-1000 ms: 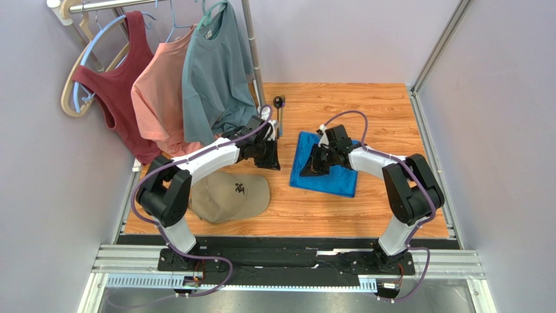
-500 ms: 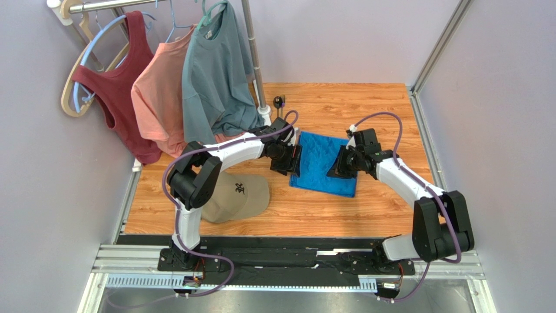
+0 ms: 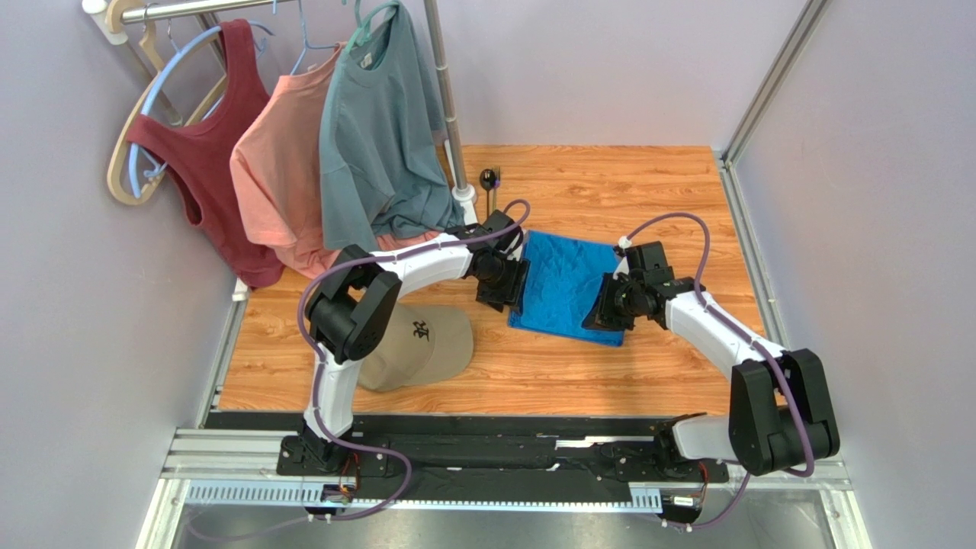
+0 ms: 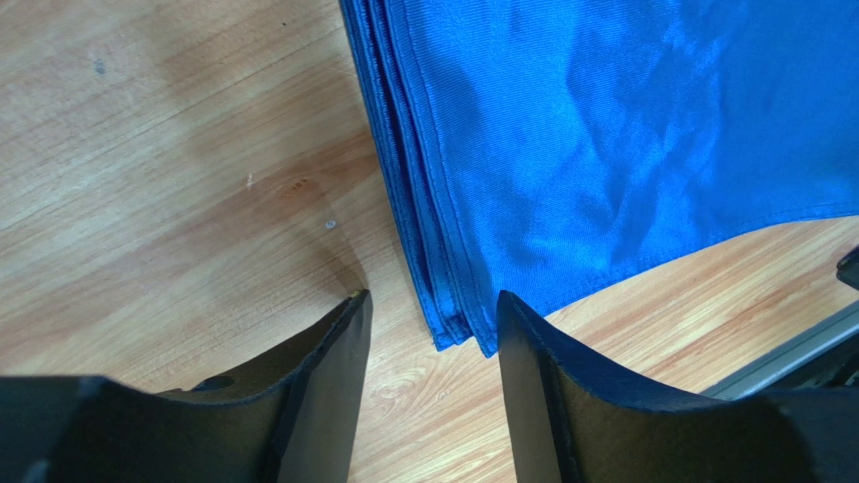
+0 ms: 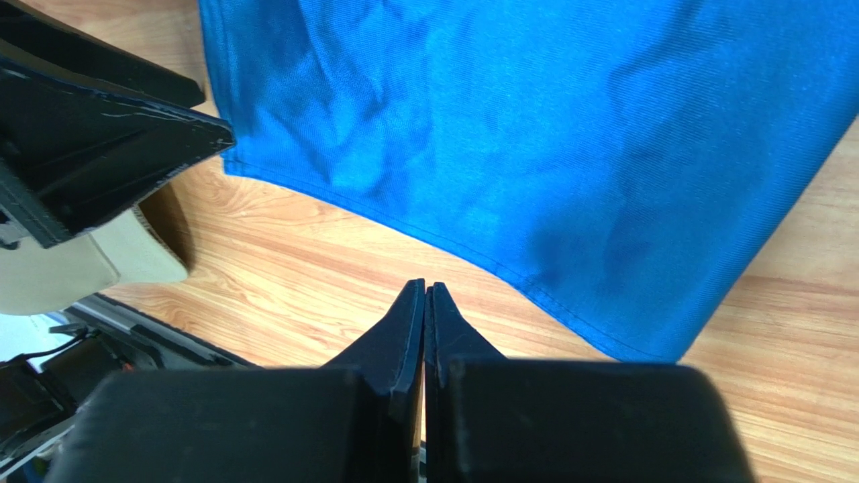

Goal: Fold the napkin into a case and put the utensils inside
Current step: Fold the rectangle-folded napkin at the center of the board, then smooth out the square-folded napkin at the center of the board.

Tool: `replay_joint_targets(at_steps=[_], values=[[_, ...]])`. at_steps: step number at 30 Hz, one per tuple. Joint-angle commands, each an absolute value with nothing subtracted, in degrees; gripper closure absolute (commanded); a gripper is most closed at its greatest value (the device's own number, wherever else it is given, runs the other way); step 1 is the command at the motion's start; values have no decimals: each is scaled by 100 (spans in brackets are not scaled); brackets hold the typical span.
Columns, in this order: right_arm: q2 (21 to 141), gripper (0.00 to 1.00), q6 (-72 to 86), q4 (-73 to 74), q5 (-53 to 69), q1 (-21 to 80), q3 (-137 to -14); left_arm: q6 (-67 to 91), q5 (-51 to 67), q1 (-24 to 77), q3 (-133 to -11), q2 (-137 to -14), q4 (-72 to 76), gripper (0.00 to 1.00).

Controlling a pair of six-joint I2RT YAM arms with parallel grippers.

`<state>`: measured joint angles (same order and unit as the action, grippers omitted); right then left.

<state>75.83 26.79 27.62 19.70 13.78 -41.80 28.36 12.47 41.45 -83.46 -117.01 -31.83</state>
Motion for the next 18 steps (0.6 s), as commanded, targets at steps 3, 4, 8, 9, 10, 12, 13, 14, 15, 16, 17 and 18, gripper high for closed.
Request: replay_joint_targets(at_steps=[3, 4, 8, 9, 10, 12, 13, 14, 15, 16, 17, 18], values=[[7436, 100, 2505, 2672, 1644, 1240, -3990, 2892, 1388, 4184, -8166, -11778, -3077, 47], [7436, 100, 2514, 2681, 1626, 1204, -3947, 2892, 1441, 4184, -8026, -11743, -3033, 47], [7462, 100, 2531, 2637, 1766, 871, -3859, 2830, 1626, 4184, -7831, -11689, -2918, 49], [7471, 100, 2523, 2637, 1828, 722, -3841, 2804, 1635, 4184, -7831, -11742, -2961, 50], [7453, 100, 2531, 2645, 1828, 677, -3823, 2769, 1661, 4192, -7805, -11760, -2979, 53], [7392, 100, 2522, 2663, 1863, 581, -3823, 2760, 1617, 4175, -7735, -11751, -2971, 58], [7357, 100, 2522, 2672, 1863, 571, -3823, 2760, 1530, 4166, -7630, -11734, -2953, 71], [7322, 100, 2522, 2681, 1863, 554, -3832, 2760, 1486, 4166, -7585, -11716, -2927, 77], [7304, 100, 2540, 2689, 1863, 536, -3841, 2760, 1477, 4149, -7541, -11672, -2875, 80], [7304, 100, 2557, 2689, 1863, 519, -3841, 2760, 1485, 4140, -7471, -11672, -2865, 82], [7312, 100, 2566, 2681, 1863, 527, -3850, 2751, 1485, 4114, -7462, -11663, -2865, 83], [7356, 100, 2566, 2672, 1889, 510, -3876, 2734, 1485, 4105, -7453, -11654, -2865, 84]])
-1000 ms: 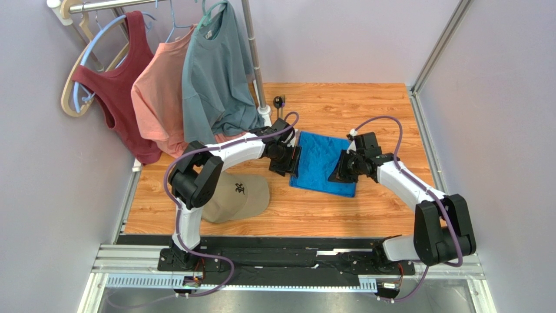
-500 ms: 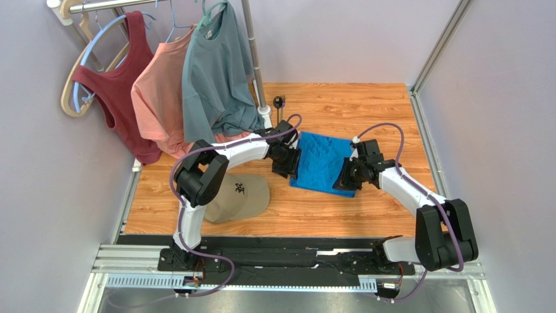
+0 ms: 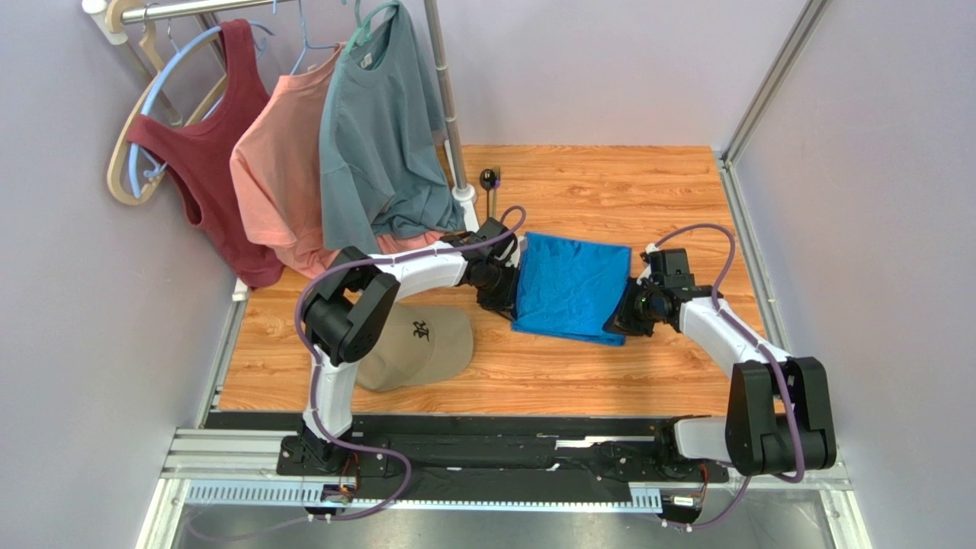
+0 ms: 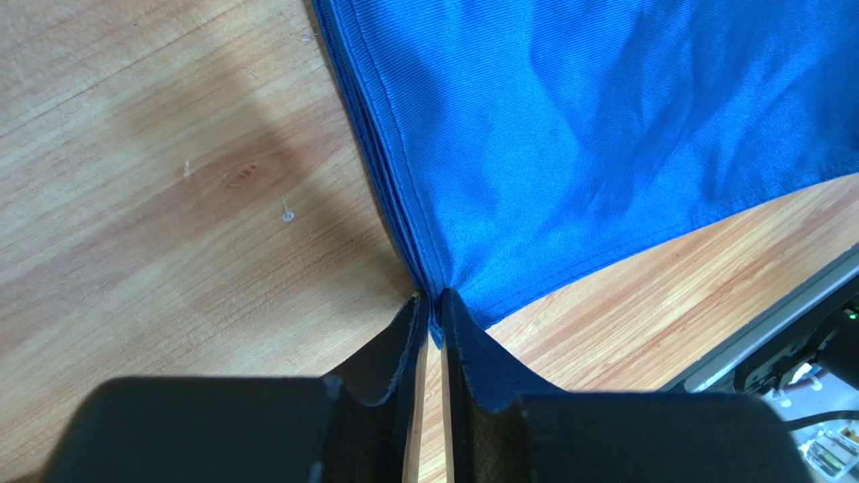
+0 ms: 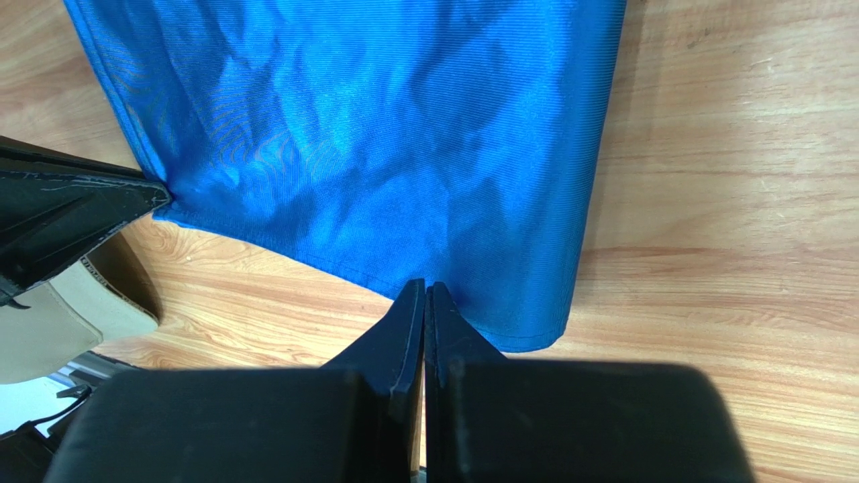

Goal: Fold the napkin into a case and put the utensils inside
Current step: Smooth out the square-folded napkin at the center of the board.

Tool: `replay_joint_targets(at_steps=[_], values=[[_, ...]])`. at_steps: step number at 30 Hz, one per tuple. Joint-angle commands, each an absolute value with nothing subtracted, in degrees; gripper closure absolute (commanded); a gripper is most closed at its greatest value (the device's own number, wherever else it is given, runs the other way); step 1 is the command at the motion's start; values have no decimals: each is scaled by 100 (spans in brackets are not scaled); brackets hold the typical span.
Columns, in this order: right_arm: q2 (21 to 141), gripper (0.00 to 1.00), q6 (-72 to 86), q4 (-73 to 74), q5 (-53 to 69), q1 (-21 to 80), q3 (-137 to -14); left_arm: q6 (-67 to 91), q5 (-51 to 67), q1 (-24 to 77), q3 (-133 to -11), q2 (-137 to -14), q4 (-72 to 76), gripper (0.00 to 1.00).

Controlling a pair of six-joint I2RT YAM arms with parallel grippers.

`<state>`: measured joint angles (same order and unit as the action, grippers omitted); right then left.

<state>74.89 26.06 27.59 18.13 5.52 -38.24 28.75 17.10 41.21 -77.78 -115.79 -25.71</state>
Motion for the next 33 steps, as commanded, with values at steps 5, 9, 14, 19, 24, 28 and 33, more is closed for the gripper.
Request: replay_joint_targets(at_steps=[5, 9, 14, 19, 24, 28, 33], values=[[7576, 100, 2637, 2567, 2083, 308, -3885, 2716, 1564, 4078, -7356, -11610, -2769, 92], [7734, 100, 2698, 2400, 2328, 176, -3920, 2689, 1696, 4069, -7330, -11584, -2716, 87], [7919, 100, 2751, 2320, 2330, 132, -3780, 2646, 1714, 4069, -7435, -11531, -2751, 87], [7796, 100, 2655, 2347, 2171, -360, -3481, 2549, 1591, 4069, -7488, -11575, -2848, 89], [7998, 100, 2759, 2364, 2101, -536, -3480, 2514, 1626, 4069, -7523, -11654, -2848, 91], [8200, 100, 2760, 2434, 2241, -527, -3560, 2426, 1635, 4069, -7655, -11488, -2918, 86], [7964, 100, 2725, 2478, 2391, -527, -3568, 2373, 1643, 4069, -7997, -10847, -3190, 75]])
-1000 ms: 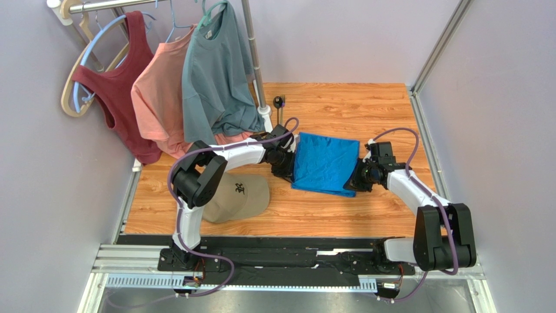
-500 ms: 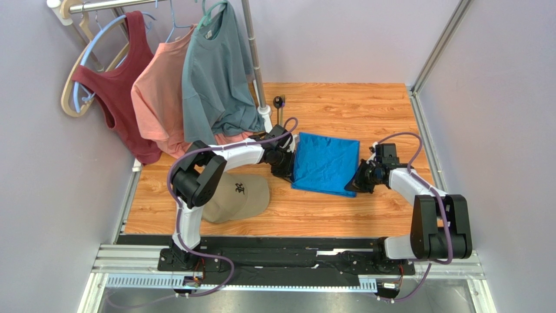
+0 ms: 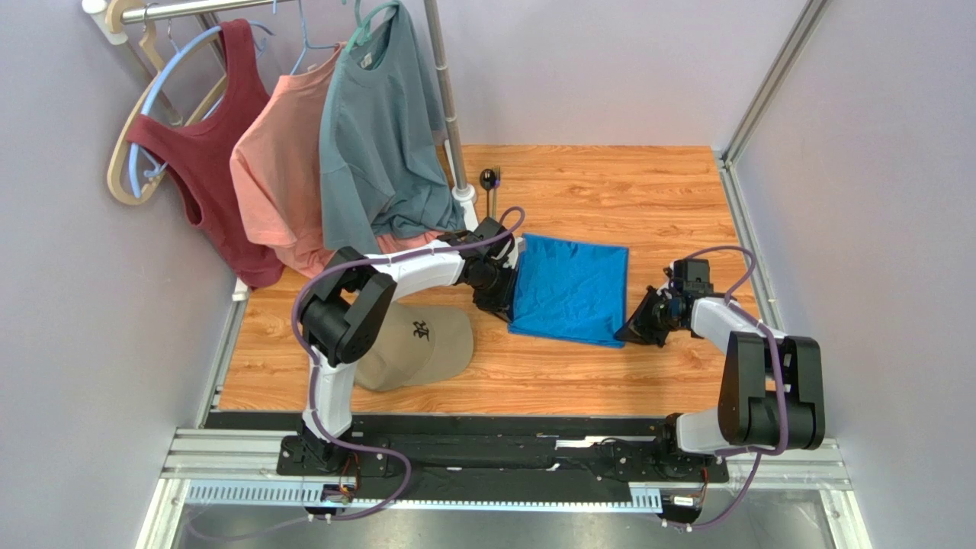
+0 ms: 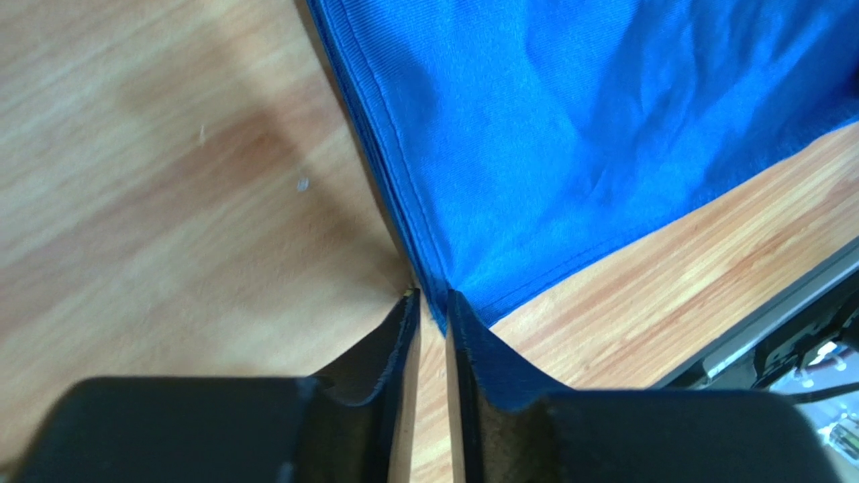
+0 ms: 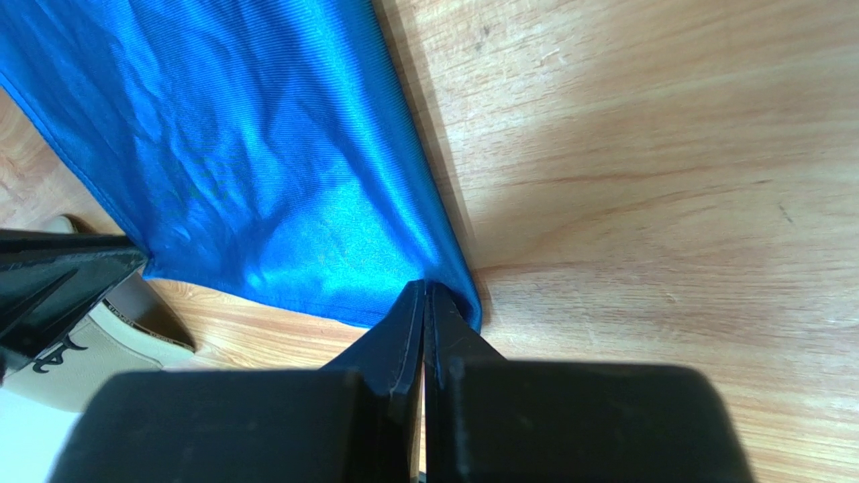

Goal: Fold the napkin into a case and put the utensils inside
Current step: Smooth out the square-folded napkin at the center of the board.

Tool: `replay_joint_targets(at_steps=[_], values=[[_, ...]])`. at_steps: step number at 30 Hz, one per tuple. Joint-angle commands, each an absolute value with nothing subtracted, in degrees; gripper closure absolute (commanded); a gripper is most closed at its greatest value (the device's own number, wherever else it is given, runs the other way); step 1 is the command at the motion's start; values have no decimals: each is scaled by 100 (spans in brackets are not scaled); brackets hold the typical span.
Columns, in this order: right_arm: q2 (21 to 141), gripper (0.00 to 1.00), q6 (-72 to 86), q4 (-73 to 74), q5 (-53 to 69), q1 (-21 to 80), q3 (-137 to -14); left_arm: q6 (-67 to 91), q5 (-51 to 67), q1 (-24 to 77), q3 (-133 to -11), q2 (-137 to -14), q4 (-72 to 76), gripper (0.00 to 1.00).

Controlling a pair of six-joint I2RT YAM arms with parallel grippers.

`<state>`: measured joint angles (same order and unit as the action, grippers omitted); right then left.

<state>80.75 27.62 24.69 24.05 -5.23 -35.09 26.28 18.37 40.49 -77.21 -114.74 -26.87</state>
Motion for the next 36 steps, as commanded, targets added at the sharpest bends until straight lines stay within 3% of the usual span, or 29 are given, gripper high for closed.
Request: replay_joint_targets(at_steps=[1, 9, 22, 36], values=[[7858, 100, 2672, 2548, 2373, -527, -3603, 2399, 1678, 4078, -8059, -10767, -3199, 75], [7612, 100, 2742, 2725, 2891, -519, -3929, 2970, 2881, 4087, -7939, -11214, -2594, 89], [7875, 100, 2716, 2804, 2339, -747, -3357, 2672, 1890, 4069, -7084, -11373, -2531, 91], [7189, 100, 2988, 2954, 2838, -123, -3894, 2760, 2337, 4061, -7479, -10327, -2760, 87]])
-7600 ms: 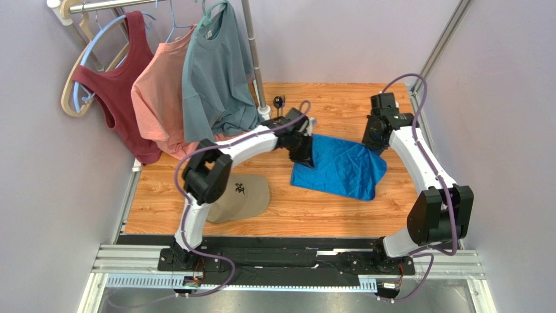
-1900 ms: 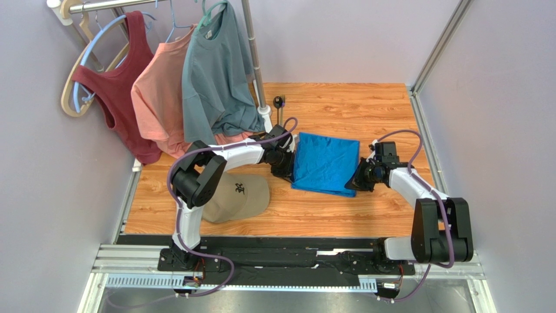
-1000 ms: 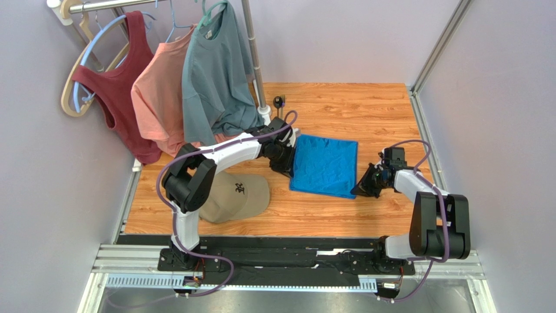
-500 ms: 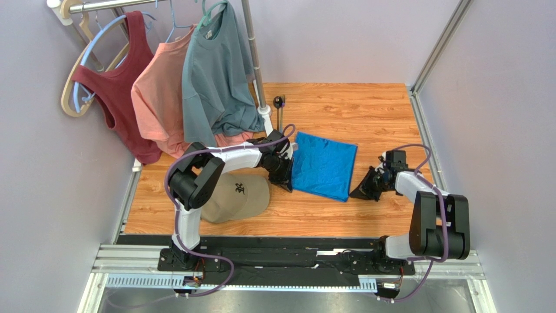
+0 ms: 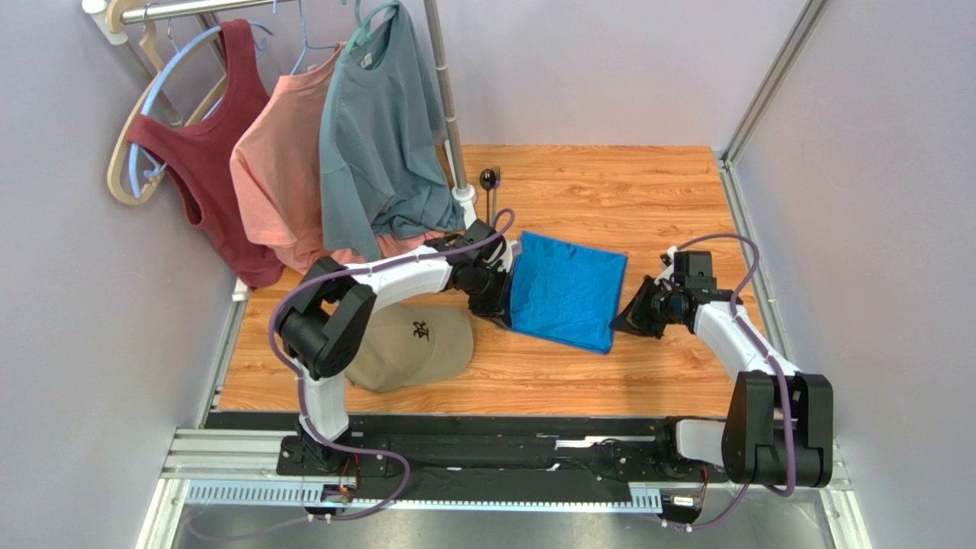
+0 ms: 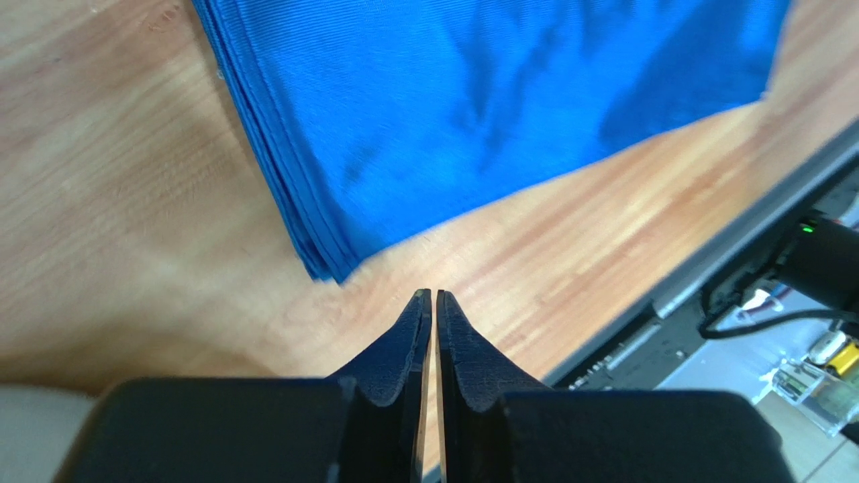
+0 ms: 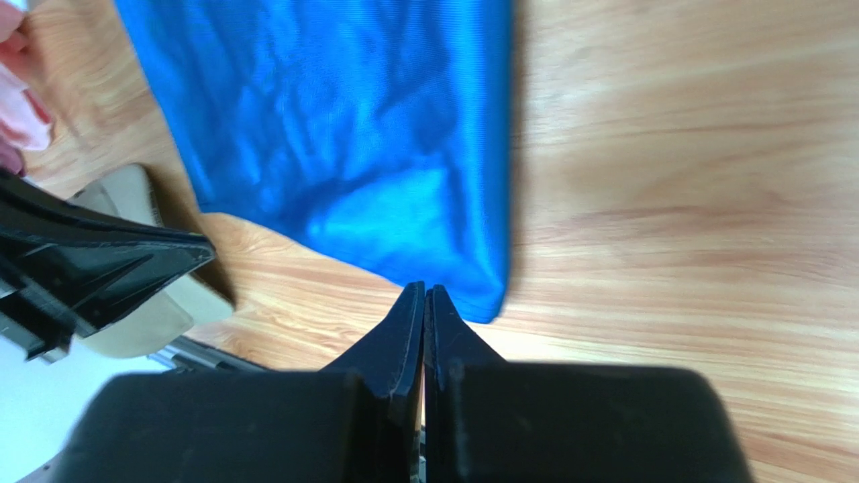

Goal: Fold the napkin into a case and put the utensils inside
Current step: Smooth out the square-folded napkin at the center of the board.

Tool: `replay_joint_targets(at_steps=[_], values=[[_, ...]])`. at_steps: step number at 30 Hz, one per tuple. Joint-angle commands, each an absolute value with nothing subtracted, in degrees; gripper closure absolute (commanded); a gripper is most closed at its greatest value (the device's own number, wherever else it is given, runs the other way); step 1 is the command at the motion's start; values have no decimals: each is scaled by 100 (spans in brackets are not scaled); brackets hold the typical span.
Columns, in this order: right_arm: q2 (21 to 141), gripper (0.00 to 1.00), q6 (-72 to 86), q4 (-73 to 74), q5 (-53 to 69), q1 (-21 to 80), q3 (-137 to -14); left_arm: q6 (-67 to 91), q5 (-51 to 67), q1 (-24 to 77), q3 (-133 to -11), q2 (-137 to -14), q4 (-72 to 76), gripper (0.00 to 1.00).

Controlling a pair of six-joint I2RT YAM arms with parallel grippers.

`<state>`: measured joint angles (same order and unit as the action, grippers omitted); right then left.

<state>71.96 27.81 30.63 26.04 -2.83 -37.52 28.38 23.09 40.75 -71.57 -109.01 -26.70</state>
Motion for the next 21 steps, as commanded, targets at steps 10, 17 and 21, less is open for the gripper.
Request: replay_joint_targets(at_steps=[10, 17, 21], values=[[7954, 100, 3041, 2329, 3147, -35, -3481, 2751, 2189, 3779, -7454, -11328, -2558, 89], [7893, 100, 2830, 2618, 2585, -237, -3243, 2751, 1977, 3788, -7031, -11285, -2435, 89], [7533, 100, 2646, 3014, 2119, -246, -3532, 2725, 2048, 3797, -7110, -11066, -2496, 89]])
